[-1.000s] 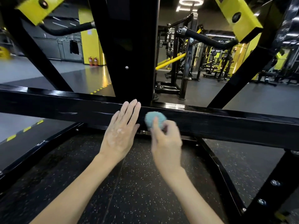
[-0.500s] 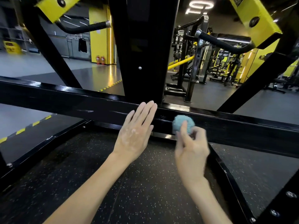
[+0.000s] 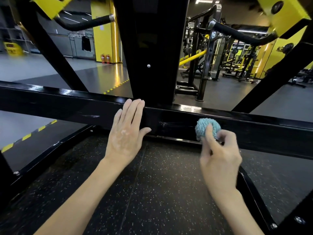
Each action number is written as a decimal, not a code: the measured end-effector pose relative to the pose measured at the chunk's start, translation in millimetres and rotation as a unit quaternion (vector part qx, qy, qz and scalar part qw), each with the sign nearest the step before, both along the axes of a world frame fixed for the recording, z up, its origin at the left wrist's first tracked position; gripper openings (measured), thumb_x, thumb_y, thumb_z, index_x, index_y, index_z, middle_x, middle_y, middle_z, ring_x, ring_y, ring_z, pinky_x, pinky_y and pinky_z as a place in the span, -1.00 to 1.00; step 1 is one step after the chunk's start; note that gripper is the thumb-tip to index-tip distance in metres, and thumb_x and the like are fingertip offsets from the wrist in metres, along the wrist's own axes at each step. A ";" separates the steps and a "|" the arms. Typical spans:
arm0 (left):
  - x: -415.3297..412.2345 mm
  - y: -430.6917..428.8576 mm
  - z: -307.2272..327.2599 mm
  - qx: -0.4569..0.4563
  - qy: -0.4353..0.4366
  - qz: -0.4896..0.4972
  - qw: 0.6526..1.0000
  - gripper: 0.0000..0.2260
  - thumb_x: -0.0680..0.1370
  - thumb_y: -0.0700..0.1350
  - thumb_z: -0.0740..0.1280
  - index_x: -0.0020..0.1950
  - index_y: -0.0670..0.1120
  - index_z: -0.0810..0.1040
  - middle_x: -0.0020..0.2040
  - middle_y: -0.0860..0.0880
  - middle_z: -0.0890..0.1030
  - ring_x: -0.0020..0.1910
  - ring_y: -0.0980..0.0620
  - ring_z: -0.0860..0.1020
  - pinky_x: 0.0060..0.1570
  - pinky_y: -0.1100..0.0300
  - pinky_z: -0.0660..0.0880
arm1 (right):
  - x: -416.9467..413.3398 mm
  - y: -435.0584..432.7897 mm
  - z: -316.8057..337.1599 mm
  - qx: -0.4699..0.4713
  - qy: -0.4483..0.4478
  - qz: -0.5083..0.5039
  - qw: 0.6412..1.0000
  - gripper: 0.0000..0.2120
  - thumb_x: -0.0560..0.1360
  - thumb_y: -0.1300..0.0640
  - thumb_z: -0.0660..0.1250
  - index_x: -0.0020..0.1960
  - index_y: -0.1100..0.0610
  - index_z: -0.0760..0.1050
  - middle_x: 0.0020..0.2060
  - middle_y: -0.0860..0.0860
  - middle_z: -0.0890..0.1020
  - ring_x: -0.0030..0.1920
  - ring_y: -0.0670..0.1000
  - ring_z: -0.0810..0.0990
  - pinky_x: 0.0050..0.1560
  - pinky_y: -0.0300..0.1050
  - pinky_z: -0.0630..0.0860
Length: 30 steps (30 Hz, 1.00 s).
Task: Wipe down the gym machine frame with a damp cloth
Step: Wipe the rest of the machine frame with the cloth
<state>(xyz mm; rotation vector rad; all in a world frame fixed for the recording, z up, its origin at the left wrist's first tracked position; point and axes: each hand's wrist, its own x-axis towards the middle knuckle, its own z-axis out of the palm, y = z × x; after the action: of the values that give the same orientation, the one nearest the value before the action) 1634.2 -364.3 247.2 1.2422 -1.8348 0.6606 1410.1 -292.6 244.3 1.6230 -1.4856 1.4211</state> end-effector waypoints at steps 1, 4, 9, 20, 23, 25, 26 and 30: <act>0.1 -0.4 -0.2 0.000 0.009 -0.005 1.000 -0.37 0.55 0.00 0.31 0.54 -0.22 0.22 0.51 -0.17 0.33 0.53 -0.15 0.22 0.46 -0.13 0.25 | 9.1 -3.3 -0.3 -0.004 0.001 0.005 1.000 -0.61 0.36 0.45 0.49 0.18 0.34 0.59 -0.13 0.25 0.53 -0.24 0.12 0.49 -0.34 -0.05 0.54; 2.4 0.3 1.6 0.005 0.016 -0.013 1.000 -0.37 0.53 -0.02 0.34 0.53 -0.21 0.25 0.51 -0.15 0.34 0.53 -0.13 0.22 0.46 -0.14 0.25 | 53.0 -18.2 -3.6 0.015 0.038 0.053 0.998 -0.53 0.32 0.46 0.50 0.22 0.33 0.58 -0.13 0.23 0.53 -0.22 0.14 0.50 -0.37 -0.09 0.49; 8.5 -0.3 1.5 0.005 0.003 -0.003 1.000 -0.42 0.56 -0.04 0.33 0.53 -0.18 0.27 0.51 -0.11 0.34 0.54 -0.10 0.23 0.48 -0.09 0.18 | 78.9 -19.3 1.5 0.075 0.073 0.113 0.988 -0.43 0.25 0.44 0.51 0.25 0.23 0.57 -0.11 0.16 0.50 -0.21 0.09 0.48 -0.40 -0.23 0.32; -0.9 -4.1 -4.8 -0.019 0.037 0.000 0.999 -0.47 0.62 0.00 0.29 0.50 -0.23 0.27 0.47 -0.15 0.34 0.51 -0.18 0.23 0.47 -0.18 0.20 | -66.1 8.3 -8.3 -0.042 -0.015 0.045 0.998 -0.57 0.37 0.47 0.42 0.23 0.29 0.59 -0.01 0.27 0.50 -0.06 0.18 0.51 -0.19 -0.02 0.55; 2.3 -5.4 1.1 -0.020 0.007 -0.011 1.000 -0.41 0.58 0.08 0.25 0.49 -0.24 0.28 0.45 -0.16 0.35 0.49 -0.20 0.27 0.47 -0.15 0.21 | -53.0 4.1 -12.8 -0.062 -0.074 0.036 0.995 -0.61 0.46 0.46 0.35 0.25 0.25 0.58 0.05 0.30 0.46 0.01 0.22 0.48 -0.03 -0.07 0.47; 3.6 -6.2 1.2 -0.027 0.000 -0.014 1.000 -0.41 0.57 0.07 0.26 0.49 -0.25 0.29 0.44 -0.17 0.36 0.47 -0.22 0.29 0.43 -0.21 0.26 | -37.0 -0.5 -16.1 -0.078 -0.113 0.028 0.990 -0.62 0.46 0.42 0.35 0.27 0.26 0.57 0.03 0.29 0.45 0.00 0.20 0.46 -0.02 -0.08 0.43; 3.5 -7.0 -0.1 -0.033 0.003 -0.018 0.999 -0.41 0.57 0.06 0.27 0.49 -0.25 0.29 0.43 -0.17 0.36 0.47 -0.22 0.30 0.42 -0.22 0.27 | -24.7 -4.0 -18.3 -0.080 -0.119 0.033 0.989 -0.61 0.45 0.44 0.36 0.27 0.27 0.57 0.02 0.29 0.45 -0.01 0.19 0.46 -0.04 -0.06 0.45; 17.7 -12.9 2.0 -0.049 -0.049 -0.046 0.997 -0.39 0.59 0.12 0.22 0.54 -0.19 0.25 0.47 -0.12 0.35 0.50 -0.15 0.28 0.45 -0.09 0.19 | 58.1 -26.5 -31.3 -0.055 -0.077 0.049 0.994 -0.52 0.36 0.50 0.44 0.26 0.27 0.57 0.01 0.27 0.48 -0.03 0.10 0.44 -0.06 -0.14 0.44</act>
<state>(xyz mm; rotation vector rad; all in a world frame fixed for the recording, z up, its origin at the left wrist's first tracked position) 1651.9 -377.2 249.2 1.0716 -1.9037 0.7612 1468.2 -319.1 213.0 1.5681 -1.4005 1.6859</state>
